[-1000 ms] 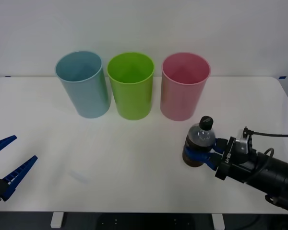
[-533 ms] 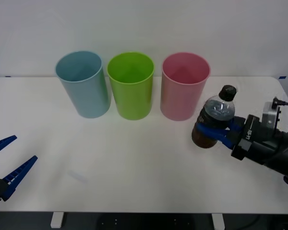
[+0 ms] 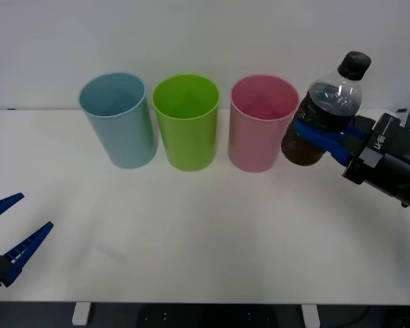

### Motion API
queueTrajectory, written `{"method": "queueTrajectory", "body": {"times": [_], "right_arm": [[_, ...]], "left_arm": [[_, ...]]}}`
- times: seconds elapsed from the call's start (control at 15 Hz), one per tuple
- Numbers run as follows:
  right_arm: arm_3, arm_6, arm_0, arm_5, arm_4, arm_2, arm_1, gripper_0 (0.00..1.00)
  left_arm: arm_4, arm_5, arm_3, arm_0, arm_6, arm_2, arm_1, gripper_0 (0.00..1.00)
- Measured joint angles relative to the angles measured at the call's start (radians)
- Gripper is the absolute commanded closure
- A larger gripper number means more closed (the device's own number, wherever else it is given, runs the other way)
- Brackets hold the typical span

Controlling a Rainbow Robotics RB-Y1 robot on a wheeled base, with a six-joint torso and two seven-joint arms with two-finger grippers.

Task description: Grasp the object on the table and drop it into the matching bin: aluminum can to the light blue bin, PET bottle to the pink bin.

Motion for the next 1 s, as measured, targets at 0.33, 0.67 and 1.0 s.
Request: {"method": "queueTrajectory", "body": {"times": [0.33,0.67,1.0], "right_arm": [[0.002,-0.005,-0.098,0.166,0.001,0.066,-0.115,1.0],[0.15,-0.007,-0.252,0.213,0.001,0.141,-0.157,1.0],[0.335,0.001,-0.407,0.213,0.009,0.214,-0.158,1.0]], "left_arm": [[0.0,0.0,0.0,0.0,0.0,0.0,0.0,0.0],[0.0,0.0,0.0,0.0,0.0,0.0,0.0,0.0],[0.0,0.0,0.0,0.0,0.0,0.0,0.0,0.0]]}}
